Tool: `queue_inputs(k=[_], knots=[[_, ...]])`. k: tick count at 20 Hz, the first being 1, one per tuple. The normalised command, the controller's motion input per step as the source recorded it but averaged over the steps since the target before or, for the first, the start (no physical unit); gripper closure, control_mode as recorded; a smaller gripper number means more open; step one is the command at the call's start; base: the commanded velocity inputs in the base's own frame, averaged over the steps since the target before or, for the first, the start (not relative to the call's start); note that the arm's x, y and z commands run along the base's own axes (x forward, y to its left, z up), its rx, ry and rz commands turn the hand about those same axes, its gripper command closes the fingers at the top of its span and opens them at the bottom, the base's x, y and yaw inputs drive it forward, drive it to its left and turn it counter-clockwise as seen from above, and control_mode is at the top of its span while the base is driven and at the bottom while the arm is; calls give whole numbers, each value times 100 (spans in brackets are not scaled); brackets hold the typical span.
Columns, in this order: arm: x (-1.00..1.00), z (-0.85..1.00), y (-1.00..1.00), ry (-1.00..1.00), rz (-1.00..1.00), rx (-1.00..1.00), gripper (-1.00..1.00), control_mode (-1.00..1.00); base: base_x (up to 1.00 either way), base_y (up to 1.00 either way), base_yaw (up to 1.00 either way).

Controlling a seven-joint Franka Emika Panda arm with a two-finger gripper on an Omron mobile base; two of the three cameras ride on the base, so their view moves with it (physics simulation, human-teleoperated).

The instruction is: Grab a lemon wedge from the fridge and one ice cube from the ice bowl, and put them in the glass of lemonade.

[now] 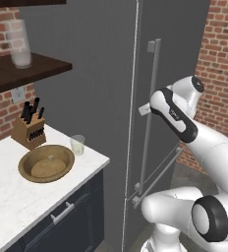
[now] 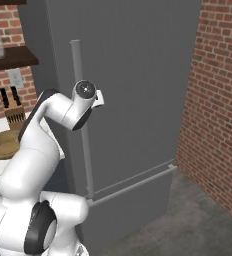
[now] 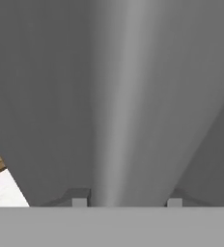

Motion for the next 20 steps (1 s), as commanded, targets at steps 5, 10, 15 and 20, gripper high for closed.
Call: queue_inputs(k=[5, 10, 15, 20], knots=[[41, 0, 2, 0, 0, -6, 100, -100, 0, 0, 0], [16, 0, -17, -2, 0, -3, 100, -100, 0, 0, 0], [0, 5, -58, -4, 0, 0, 100, -100, 0, 0, 0], [-18, 15, -94, -9, 0, 5, 100, -100, 0, 0, 0]])
